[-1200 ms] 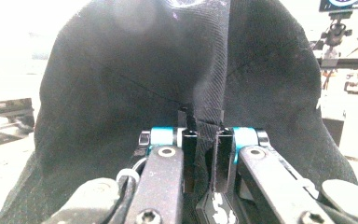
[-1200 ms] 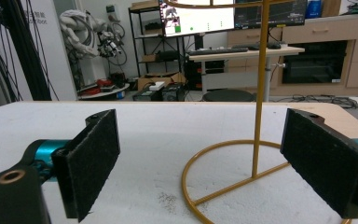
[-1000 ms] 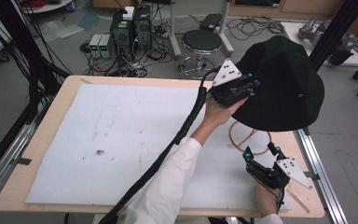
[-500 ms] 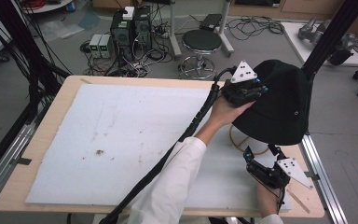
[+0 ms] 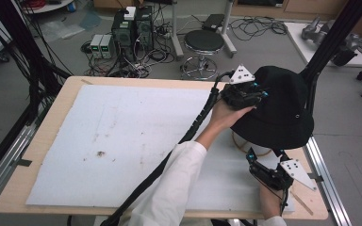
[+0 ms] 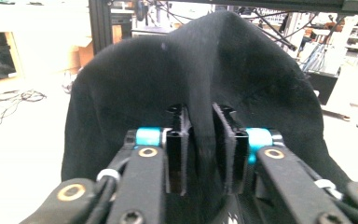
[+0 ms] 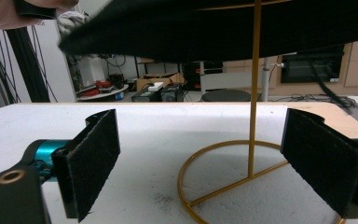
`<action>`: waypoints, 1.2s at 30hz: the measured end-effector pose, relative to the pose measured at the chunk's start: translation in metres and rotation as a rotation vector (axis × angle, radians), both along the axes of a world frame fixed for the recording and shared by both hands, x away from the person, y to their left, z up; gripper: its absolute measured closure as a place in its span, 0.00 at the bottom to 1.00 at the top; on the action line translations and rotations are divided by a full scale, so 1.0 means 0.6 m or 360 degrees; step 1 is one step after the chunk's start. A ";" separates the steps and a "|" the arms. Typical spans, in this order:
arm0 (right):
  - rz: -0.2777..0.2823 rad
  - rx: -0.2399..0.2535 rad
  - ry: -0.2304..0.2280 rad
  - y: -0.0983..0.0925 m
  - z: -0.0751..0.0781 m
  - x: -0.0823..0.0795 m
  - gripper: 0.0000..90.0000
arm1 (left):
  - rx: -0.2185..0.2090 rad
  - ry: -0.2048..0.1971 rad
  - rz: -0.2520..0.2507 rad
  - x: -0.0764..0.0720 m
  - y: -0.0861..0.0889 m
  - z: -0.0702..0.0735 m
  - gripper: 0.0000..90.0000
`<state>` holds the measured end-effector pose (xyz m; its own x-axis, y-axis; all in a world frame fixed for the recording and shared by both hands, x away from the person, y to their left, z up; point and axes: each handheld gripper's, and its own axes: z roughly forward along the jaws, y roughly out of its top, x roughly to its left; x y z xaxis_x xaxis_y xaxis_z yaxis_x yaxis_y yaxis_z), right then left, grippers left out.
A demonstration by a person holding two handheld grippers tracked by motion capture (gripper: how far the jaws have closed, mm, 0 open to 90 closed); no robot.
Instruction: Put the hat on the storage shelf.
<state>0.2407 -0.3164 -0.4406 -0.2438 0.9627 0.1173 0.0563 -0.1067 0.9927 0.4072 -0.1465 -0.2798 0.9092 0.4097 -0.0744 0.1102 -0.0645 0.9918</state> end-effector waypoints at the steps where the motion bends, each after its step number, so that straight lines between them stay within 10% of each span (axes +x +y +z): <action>1: 0.0001 0.0001 0.0001 0.000 0.000 0.000 0.12 | -0.0001 0.0007 0.0003 0.001 0.004 -0.001 0.80; 12: 0.0002 -0.0014 0.0000 0.000 0.000 -0.001 0.12 | -0.0139 -0.0005 0.0102 0.007 0.042 -0.010 0.51; 22: 0.0000 -0.0012 0.0002 0.001 0.000 -0.002 0.12 | -0.0116 -0.0084 0.0203 -0.005 0.091 -0.008 0.42; 36: -0.0008 -0.0011 0.0003 0.000 -0.001 -0.005 0.12 | -0.0134 -0.0129 0.0422 -0.026 0.246 -0.010 0.38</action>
<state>0.2380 -0.3163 -0.4412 -0.2385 0.9648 0.1110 0.0578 -0.1000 0.9933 0.3917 0.0008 -0.2859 0.7756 0.6293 -0.0497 0.0324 0.0390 0.9987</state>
